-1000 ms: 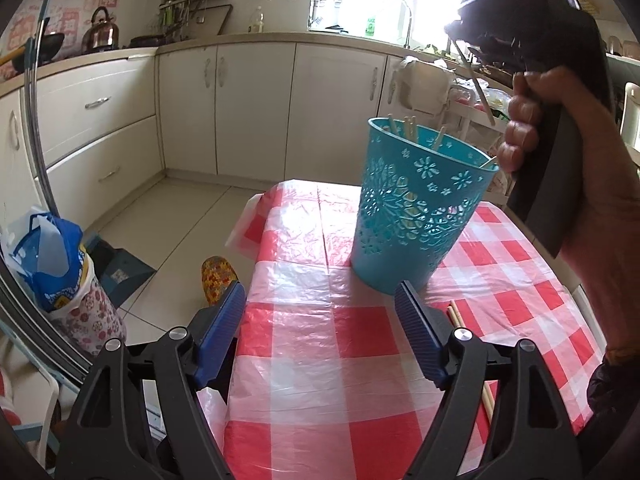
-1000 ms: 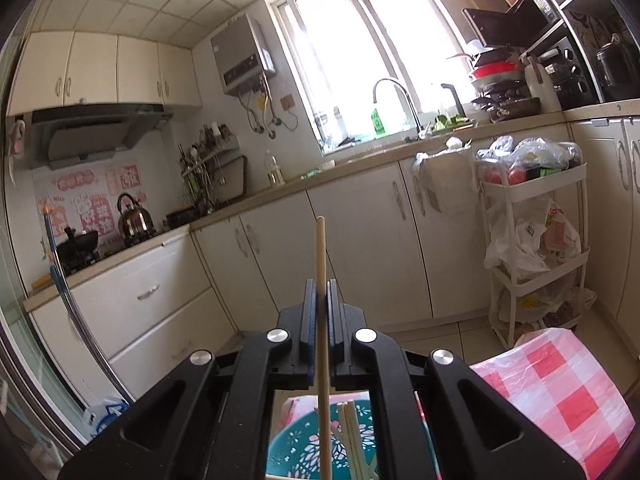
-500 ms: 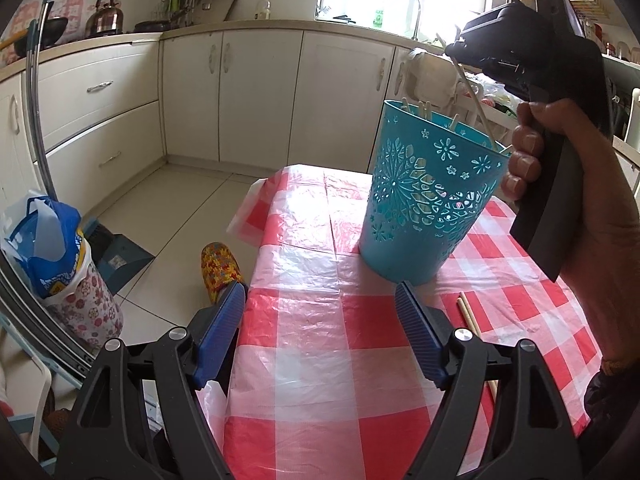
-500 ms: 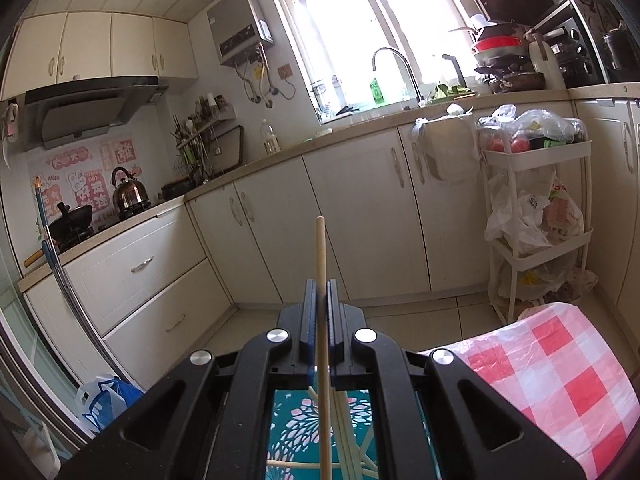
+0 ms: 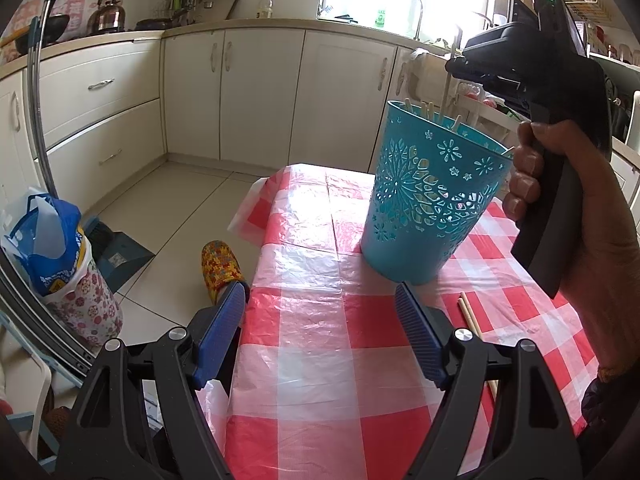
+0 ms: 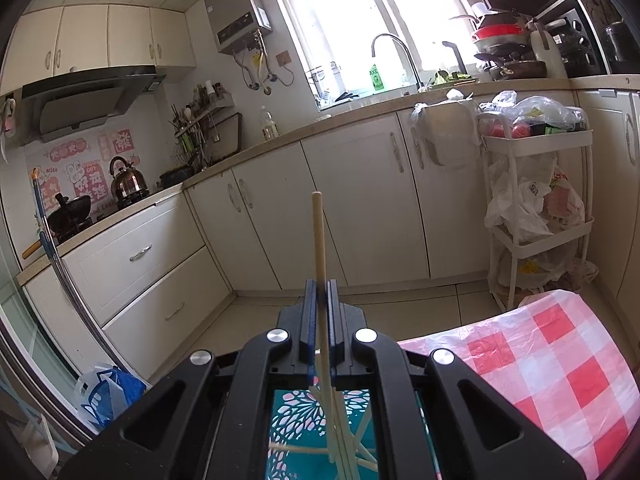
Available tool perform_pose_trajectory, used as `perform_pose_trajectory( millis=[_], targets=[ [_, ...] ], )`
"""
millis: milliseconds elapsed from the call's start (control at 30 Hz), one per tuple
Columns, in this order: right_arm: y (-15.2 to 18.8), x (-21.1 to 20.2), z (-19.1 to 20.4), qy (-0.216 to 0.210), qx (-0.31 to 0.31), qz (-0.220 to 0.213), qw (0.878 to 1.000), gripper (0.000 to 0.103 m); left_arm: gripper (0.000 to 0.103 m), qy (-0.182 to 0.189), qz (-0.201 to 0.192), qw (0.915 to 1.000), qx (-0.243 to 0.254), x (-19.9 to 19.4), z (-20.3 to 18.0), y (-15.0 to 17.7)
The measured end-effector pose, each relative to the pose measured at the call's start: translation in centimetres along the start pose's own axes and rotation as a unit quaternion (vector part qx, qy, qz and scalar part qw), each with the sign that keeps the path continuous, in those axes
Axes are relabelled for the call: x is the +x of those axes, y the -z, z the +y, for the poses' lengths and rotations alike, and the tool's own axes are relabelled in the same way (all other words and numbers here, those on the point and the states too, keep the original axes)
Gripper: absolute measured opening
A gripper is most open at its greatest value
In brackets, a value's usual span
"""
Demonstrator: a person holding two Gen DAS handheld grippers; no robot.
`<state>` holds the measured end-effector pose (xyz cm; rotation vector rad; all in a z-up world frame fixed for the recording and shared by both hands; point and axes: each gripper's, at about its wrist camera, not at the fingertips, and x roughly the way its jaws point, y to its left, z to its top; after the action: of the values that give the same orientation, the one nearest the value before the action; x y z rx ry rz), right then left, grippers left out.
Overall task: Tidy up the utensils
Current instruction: 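Lower the chopstick into the basket and open the right gripper, then move both open grippers back over the last two chopsticks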
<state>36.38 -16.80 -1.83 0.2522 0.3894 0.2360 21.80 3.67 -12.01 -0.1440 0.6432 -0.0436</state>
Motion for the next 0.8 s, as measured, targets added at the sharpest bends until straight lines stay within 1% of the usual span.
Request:
perform_pose_trajectory(
  millis=[100, 167, 233, 300, 400, 500, 567, 633, 733, 800],
  targets=[
    [0.4, -0.5, 0.2, -0.002, -0.009, 0.01, 1.0, 0.007, 0.074, -0.001, -0.001, 1.0, -0.001, -0.2, 0.1, 0.0],
    [0.9, -1.2, 0.0, -0.002, -0.012, 0.015, 1.0, 0.011, 0.074, -0.002, -0.003, 1.0, -0.001, -0.4, 0.1, -0.2],
    [1.2, -2.2, -0.2, -0.001, -0.011, 0.015, 1.0, 0.02, 0.074, -0.002, -0.006, 1.0, 0.0, -0.8, 0.0, -0.2],
    [1.5, -3.3, -0.4, -0.003, -0.012, 0.016, 1.0, 0.021, 0.075, -0.003, -0.007, 1.0, 0.002, -1.0, -0.1, -0.3],
    [2.0, -5.6, -0.6, -0.002, -0.019, 0.014, 1.0, 0.026, 0.077, -0.004, -0.01, 0.9999, 0.009, -1.5, -0.5, -0.4],
    [2.9, -8.1, -0.9, 0.0, -0.029, 0.019, 0.999, 0.028, 0.078, -0.002, -0.012, 0.9998, 0.015, -1.9, -1.0, -0.4],
    [4.0, -9.7, -1.3, 0.007, -0.036, 0.03, 0.999, 0.029, 0.078, 0.0, -0.013, 0.9997, 0.019, -2.2, -1.4, -0.4],
    [5.4, -10.9, -1.9, 0.015, -0.037, 0.047, 0.998, 0.029, 0.079, 0.002, -0.015, 0.9996, 0.025, -2.7, -1.9, -0.4],
    [8.2, -12.0, -3.2, 0.031, -0.038, 0.095, 0.994, 0.029, 0.081, 0.005, -0.017, 0.9993, 0.032, -3.1, -2.4, -0.4],
    [10.2, -12.1, -4.0, 0.042, -0.036, 0.136, 0.989, 0.029, 0.082, 0.007, -0.016, 0.9992, 0.037, -3.3, -2.7, -0.2]
  ],
)
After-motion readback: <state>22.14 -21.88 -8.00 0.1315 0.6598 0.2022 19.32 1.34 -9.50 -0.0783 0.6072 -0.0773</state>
